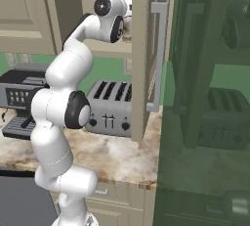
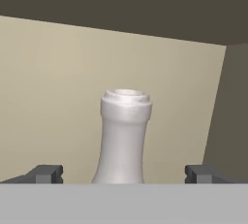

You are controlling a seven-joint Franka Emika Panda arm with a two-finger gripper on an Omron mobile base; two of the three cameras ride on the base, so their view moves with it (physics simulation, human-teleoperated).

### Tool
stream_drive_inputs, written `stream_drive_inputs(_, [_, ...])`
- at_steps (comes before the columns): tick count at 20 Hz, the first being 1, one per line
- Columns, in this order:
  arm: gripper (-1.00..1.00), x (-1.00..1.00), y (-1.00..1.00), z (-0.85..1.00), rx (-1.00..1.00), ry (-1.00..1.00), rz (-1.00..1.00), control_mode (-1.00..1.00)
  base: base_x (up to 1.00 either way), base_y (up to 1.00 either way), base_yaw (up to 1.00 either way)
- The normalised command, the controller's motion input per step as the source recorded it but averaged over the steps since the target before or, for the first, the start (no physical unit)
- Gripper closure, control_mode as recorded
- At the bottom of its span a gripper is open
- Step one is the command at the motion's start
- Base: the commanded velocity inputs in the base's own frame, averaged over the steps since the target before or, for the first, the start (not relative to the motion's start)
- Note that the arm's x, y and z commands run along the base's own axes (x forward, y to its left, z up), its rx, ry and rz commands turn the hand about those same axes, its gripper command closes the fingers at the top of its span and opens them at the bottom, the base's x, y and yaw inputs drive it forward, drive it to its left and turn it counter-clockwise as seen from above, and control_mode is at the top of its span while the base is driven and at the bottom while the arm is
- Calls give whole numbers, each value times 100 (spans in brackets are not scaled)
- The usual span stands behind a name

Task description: There is a bowl on the dining counter. Grab a lemon wedge from the fridge and place it in the bowl. Then get the liquor bottle and glass cup from the cabinet and place them next to the bowl.

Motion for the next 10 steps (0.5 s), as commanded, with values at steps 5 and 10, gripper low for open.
stream_drive_inputs(5, [100, 20, -1, -5, 0, 7, 0, -100, 0, 0, 0])
stream_drive_inputs(10, [100, 11, -3, -12, 0, 6, 0, -100, 0, 0, 0])
